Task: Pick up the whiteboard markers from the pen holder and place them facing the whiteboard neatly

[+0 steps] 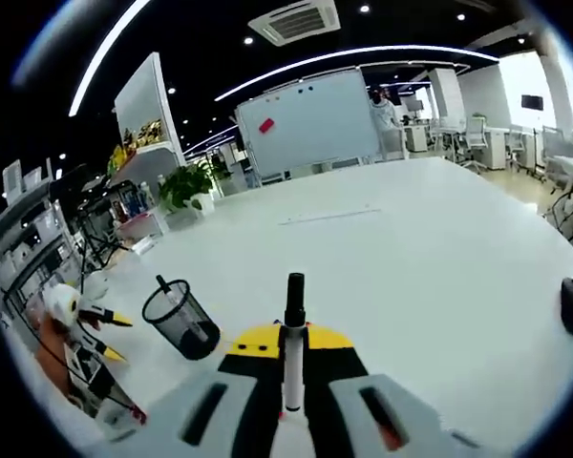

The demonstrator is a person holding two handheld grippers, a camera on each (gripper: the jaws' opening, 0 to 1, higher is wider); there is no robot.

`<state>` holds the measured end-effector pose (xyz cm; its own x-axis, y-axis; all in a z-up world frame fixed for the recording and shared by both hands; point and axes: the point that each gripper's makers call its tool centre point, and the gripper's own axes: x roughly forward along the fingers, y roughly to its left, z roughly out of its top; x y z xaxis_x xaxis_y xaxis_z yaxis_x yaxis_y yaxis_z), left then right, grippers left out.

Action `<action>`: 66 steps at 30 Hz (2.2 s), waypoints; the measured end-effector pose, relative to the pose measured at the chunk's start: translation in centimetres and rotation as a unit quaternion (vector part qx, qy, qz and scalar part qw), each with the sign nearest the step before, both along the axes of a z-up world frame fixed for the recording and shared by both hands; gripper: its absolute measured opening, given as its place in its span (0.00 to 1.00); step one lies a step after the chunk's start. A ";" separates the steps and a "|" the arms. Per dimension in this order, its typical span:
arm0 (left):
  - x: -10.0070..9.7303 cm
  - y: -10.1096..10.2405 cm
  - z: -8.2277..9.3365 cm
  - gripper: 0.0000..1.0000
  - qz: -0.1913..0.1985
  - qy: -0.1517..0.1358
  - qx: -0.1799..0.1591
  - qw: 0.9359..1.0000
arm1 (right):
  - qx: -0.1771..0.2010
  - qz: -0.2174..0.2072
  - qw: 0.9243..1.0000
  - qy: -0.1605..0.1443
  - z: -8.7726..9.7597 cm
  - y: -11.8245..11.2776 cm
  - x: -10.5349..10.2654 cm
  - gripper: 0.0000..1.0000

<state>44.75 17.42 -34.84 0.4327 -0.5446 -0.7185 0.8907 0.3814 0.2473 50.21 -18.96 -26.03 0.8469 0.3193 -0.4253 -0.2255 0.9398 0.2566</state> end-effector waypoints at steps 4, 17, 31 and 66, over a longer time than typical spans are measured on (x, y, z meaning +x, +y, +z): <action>-0.4 -0.5 0.0 0.50 -0.021 0.000 -0.002 1.000 | -0.011 -0.005 1.000 0.012 -0.7 -0.4 -0.1 0.06; -0.5 -0.8 0.2 0.50 -0.025 -0.003 -0.001 1.000 | -0.045 0.000 0.997 0.065 -3.4 -0.8 -0.2 0.06; -1.1 0.1 0.1 0.50 -0.023 -0.005 0.005 1.000 | -0.041 0.003 0.994 0.100 -4.6 -0.1 0.8 0.06; -1.1 -0.4 0.1 0.50 -0.025 0.007 -0.008 1.000 | -0.067 -0.050 0.982 0.172 -9.6 1.3 3.0 0.07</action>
<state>43.66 17.06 -34.70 0.3946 -0.5774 -0.7148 0.9122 0.3398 0.2291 53.21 -17.67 -35.63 0.6700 0.1637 -0.7241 -0.0528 0.9834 0.1735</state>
